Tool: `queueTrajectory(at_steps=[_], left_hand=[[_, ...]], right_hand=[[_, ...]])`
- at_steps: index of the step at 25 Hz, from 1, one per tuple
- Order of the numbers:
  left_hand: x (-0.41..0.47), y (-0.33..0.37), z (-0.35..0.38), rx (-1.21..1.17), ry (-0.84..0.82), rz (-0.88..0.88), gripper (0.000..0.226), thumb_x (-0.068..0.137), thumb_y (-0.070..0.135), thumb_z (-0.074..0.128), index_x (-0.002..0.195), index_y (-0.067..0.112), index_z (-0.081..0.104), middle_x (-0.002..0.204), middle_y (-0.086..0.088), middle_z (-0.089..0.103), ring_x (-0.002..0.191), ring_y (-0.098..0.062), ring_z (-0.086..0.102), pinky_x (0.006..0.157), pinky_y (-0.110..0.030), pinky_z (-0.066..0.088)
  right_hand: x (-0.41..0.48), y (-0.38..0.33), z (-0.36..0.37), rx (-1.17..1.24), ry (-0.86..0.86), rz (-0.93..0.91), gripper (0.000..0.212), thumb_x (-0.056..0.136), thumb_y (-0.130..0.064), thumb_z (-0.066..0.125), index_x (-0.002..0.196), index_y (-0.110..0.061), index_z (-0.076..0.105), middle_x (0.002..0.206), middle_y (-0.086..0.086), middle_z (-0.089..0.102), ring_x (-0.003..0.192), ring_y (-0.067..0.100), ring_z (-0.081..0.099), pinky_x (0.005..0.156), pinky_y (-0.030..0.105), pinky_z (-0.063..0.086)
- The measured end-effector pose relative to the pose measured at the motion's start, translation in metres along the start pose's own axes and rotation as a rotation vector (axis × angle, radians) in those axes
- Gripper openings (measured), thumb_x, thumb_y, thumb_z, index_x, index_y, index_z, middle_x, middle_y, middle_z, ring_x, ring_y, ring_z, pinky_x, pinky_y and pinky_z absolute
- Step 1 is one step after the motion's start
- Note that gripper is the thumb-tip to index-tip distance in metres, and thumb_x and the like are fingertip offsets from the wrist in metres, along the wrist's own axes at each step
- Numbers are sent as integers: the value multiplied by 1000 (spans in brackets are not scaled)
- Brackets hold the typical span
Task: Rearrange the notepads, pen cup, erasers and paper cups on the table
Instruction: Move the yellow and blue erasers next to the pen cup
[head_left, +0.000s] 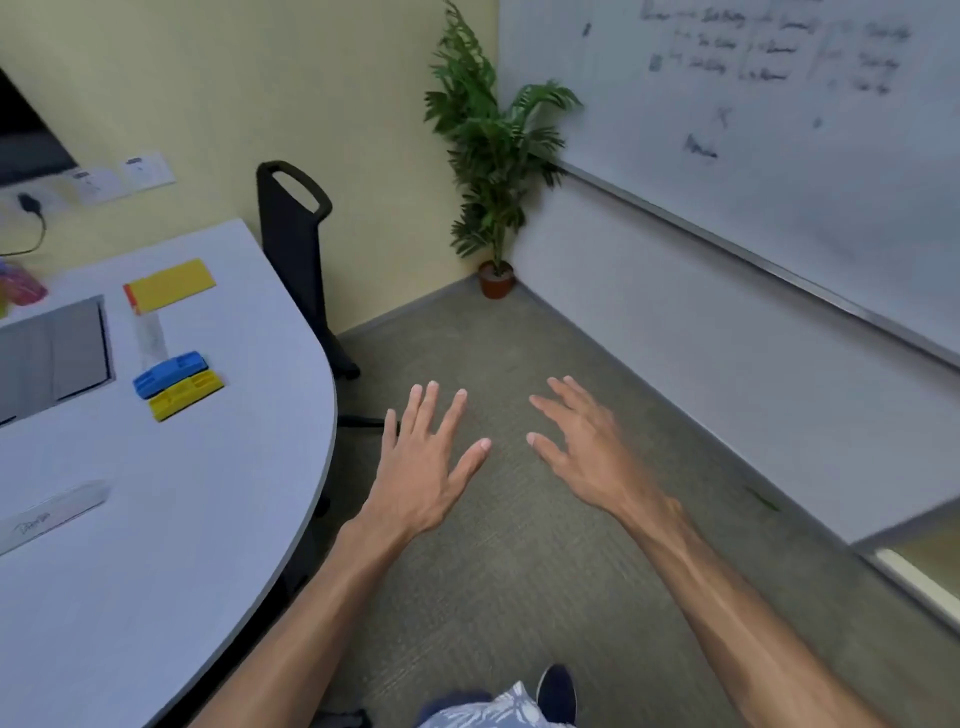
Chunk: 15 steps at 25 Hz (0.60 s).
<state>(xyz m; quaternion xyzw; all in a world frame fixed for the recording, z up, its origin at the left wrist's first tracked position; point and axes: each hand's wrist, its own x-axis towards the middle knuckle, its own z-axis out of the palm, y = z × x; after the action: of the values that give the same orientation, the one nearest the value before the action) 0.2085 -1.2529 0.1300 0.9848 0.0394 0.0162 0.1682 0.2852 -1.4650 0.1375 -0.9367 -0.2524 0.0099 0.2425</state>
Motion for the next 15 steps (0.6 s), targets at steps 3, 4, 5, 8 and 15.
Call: queueTrajectory(at_steps=[3, 4, 5, 8, 15], left_hand=[[43, -4, -6, -18, 39, -122, 74, 95, 71, 19, 158, 35, 5, 167, -4, -5, 153, -18, -15, 124, -47, -4], [56, -6, -8, -29, 52, -159, 74, 95, 71, 19, 158, 36, 5, 167, -4, -5, 153, -18, -15, 124, -47, -3], [70, -10, -10, -39, 65, -190, 74, 95, 71, 20, 158, 36, 5, 167, -4, -4, 153, -18, -15, 124, -46, -3], [115, -28, -12, -68, 119, -287, 74, 95, 71, 22, 158, 37, 6, 168, -3, -3, 153, -18, -13, 123, -45, -5], [251, -96, -28, -124, 198, -383, 72, 97, 65, 29, 159, 32, 10, 167, -5, -1, 154, -20, -9, 123, -42, -3]], right_hand=[[66, 11, -7, 17, -42, -109, 54, 98, -39, 55, 148, -21, 44, 162, 6, 25, 152, 17, 11, 117, 31, 12], [87, 13, -7, 28, -66, -137, 54, 98, -39, 55, 148, -21, 44, 162, 5, 24, 152, 17, 11, 118, 31, 12], [107, 15, -6, 37, -86, -165, 54, 98, -39, 54, 148, -21, 43, 163, 5, 24, 152, 17, 11, 118, 32, 12], [172, 21, 2, 62, -138, -237, 55, 98, -39, 54, 149, -21, 42, 163, 5, 23, 152, 17, 10, 118, 34, 13], [351, 21, 28, 89, -234, -288, 56, 99, -39, 53, 151, -24, 39, 164, 4, 19, 152, 18, 9, 119, 44, 14]])
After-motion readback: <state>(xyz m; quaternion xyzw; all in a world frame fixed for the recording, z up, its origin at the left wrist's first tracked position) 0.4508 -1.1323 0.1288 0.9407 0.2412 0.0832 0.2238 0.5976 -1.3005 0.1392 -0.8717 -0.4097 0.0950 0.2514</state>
